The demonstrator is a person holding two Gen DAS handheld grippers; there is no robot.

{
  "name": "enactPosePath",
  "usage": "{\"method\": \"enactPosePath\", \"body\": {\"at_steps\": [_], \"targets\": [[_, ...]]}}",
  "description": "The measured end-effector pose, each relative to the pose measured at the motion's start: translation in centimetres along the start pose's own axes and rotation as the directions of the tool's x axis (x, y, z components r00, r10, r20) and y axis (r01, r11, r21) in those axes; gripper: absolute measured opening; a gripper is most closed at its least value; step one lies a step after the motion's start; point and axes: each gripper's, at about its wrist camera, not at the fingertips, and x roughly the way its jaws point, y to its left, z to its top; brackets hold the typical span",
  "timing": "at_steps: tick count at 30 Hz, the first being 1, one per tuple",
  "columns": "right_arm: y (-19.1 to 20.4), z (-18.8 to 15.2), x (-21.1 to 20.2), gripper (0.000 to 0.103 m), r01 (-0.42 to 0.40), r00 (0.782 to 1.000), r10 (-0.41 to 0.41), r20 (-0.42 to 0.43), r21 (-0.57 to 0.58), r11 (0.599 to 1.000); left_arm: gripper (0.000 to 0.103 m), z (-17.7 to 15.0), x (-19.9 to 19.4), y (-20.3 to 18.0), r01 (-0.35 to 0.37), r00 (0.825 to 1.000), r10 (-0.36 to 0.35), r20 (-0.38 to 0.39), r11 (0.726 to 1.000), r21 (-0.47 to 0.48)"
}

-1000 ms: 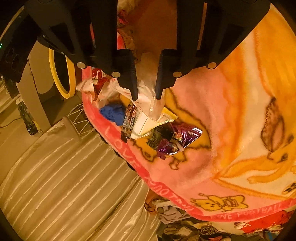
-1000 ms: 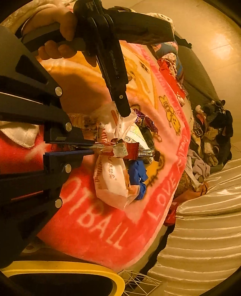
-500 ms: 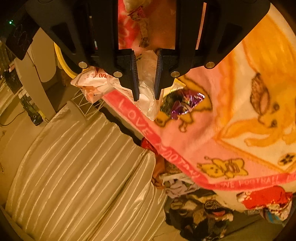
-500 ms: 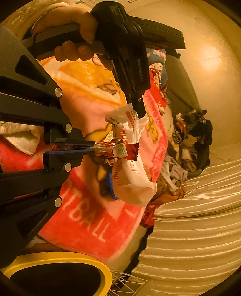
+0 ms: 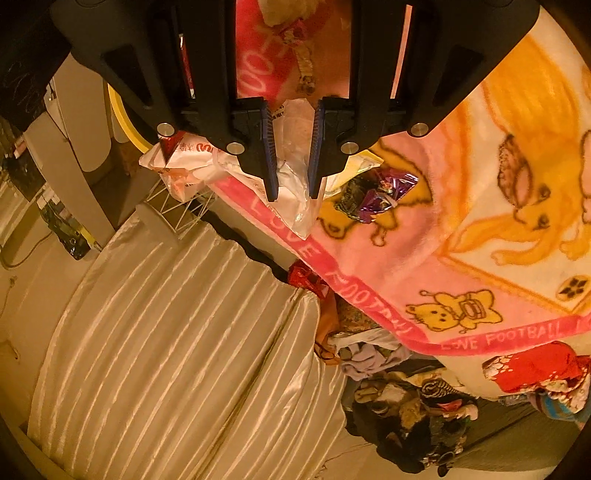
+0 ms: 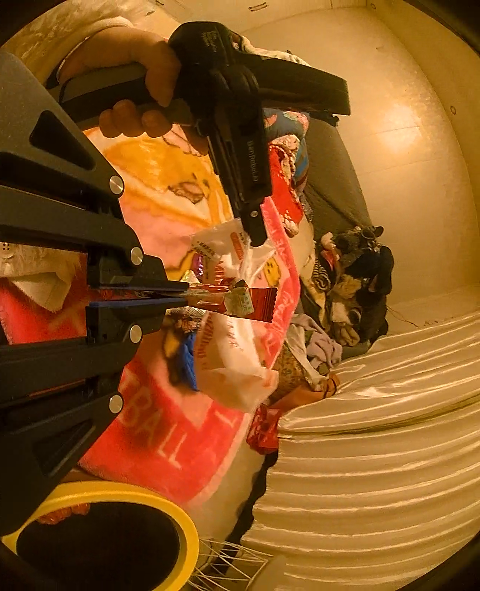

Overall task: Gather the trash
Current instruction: 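Lift the white bag and red wrapper up from the pile with both tools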

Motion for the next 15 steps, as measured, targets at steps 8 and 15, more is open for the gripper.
{"method": "enactPosePath", "body": {"at_steps": [8, 15], "targets": [[-1.4, 0.5, -1.6, 0.003, 0.043, 0.998, -0.044, 0.034, 0.023, 0.999, 0.011, -0.3, 0.0, -2.0, 0.016, 1.000, -0.016, -0.007, 0.999, 0.047], [-3.5, 1.1, -3.3, 0.003, 0.084, 0.994, -0.089, 0.070, 0.066, 0.994, 0.011, -0.9, 0.5, -4.2, 0.031, 0.999, -0.029, -0.021, 0.995, 0.095]]}}
